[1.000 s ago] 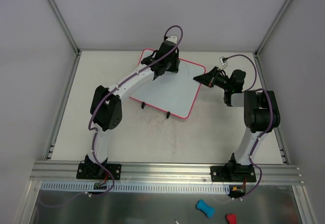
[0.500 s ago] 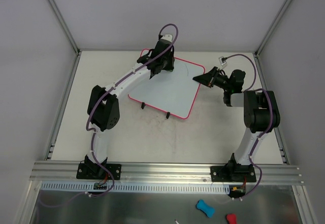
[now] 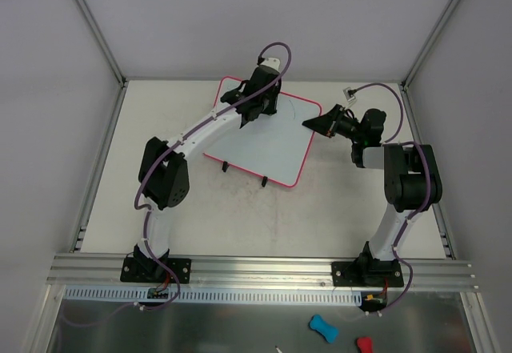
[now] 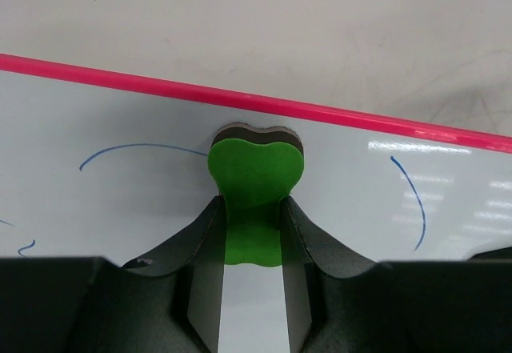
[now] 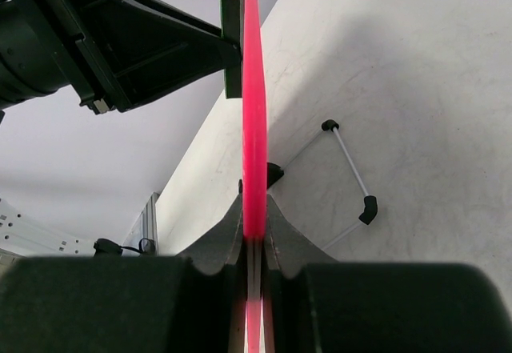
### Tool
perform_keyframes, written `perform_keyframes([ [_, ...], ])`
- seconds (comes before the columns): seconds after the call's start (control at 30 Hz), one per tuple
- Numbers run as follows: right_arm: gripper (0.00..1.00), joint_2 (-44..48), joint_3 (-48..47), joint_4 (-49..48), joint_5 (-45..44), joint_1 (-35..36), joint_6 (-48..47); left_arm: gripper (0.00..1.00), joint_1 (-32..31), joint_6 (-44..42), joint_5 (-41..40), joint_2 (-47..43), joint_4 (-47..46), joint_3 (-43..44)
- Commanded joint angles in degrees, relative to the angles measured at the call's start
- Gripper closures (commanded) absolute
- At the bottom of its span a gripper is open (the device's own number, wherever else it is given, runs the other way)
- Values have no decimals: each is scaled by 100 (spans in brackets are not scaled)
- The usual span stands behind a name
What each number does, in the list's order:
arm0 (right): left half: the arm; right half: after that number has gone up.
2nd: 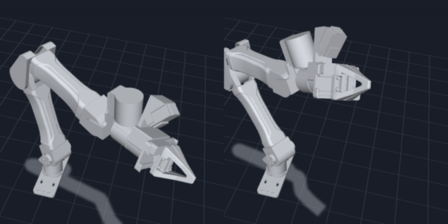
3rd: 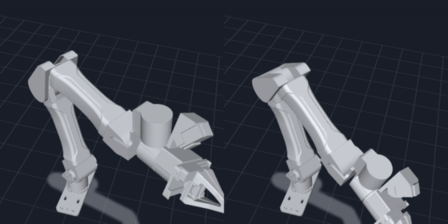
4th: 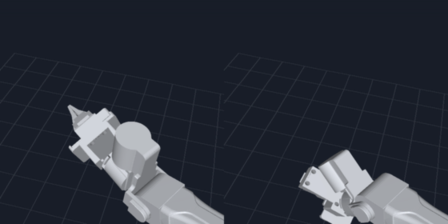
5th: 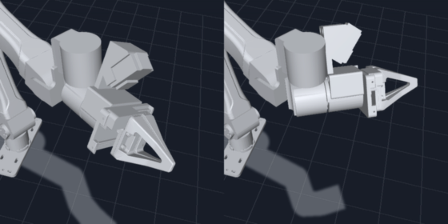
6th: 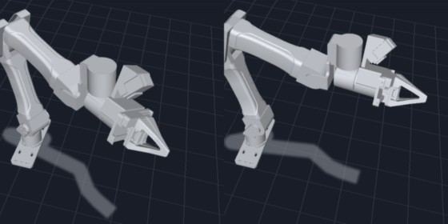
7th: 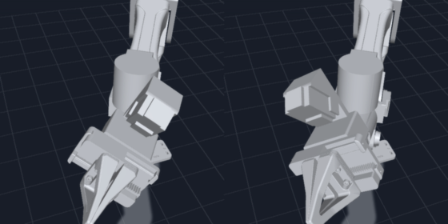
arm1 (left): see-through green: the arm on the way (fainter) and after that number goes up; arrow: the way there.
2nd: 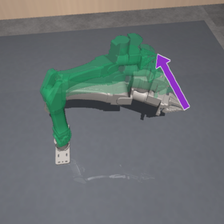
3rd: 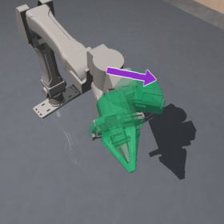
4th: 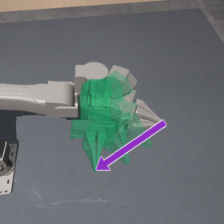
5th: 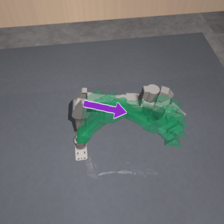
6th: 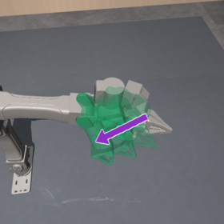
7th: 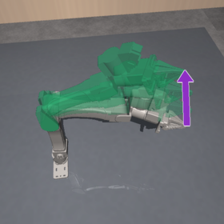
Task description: Erase the whiteboard
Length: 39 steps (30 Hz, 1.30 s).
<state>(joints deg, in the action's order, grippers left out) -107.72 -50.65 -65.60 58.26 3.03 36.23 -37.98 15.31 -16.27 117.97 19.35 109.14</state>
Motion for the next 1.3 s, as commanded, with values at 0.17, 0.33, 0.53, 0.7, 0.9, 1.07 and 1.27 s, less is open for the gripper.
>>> perform_keyframes([
  [0.17,100,375,47,-339,467,356,-573,100,-385,-379,-78,120,200,406],
  [0.33,100,366,38,-330,484,374,-608,100,-544,-660,1,331,218,809],
  [0.53,100,357,20,-330,511,374,-608,100,-878,-1240,-183,595,244,1083],
  [0.7,100,366,20,-330,520,365,-599,100,-992,-1443,-218,648,288,943],
  [0.9,100,340,3,-321,520,365,-582,100,-1186,-1172,-359,569,271,679],
  [1.07,100,357,38,-322,511,365,-582,100,-1072,-855,-289,551,271,696],
  [1.27,100,384,38,-322,511,374,-573,100,-413,-354,-306,306,279,222],
])
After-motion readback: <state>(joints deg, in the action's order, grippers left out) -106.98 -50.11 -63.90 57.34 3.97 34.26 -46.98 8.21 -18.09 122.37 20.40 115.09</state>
